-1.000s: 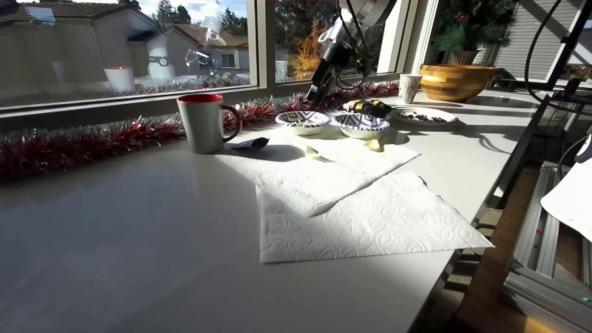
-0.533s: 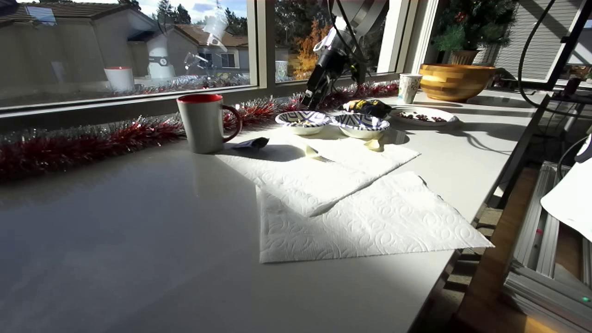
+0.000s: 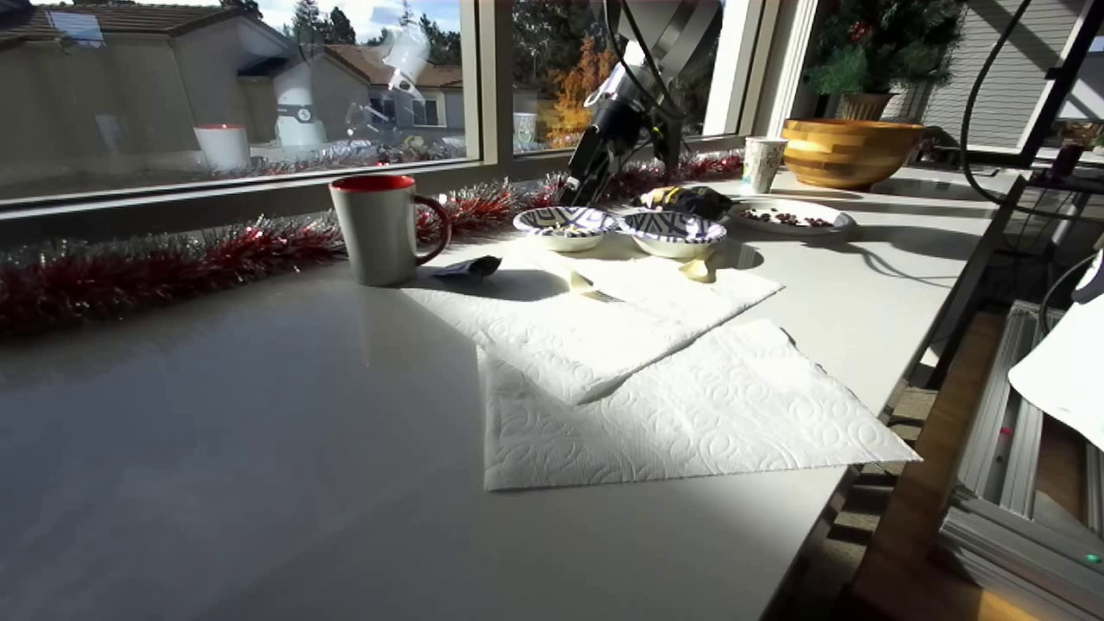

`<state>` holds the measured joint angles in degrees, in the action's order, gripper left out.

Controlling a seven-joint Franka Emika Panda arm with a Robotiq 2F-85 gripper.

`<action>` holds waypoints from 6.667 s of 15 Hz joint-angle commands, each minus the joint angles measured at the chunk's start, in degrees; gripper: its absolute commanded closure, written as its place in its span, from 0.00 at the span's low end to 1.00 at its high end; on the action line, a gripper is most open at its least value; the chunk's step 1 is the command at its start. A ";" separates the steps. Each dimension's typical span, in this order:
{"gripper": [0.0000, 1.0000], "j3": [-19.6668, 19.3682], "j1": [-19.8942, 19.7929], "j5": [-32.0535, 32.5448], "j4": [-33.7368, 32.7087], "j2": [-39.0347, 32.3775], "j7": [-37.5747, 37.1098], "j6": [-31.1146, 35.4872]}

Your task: Pour the contents of the bowl near the window into the empty one

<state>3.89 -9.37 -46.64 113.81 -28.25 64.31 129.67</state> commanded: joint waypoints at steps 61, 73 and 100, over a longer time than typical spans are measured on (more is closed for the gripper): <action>0.99 -4.26 8.06 75.89 23.76 31.33 -51.66 6.37; 0.99 2.58 13.44 99.66 25.64 34.25 -72.44 -6.34; 0.99 9.21 21.93 117.73 23.51 27.20 -84.61 -21.76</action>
<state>13.10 12.24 72.71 138.42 0.12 -21.45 107.75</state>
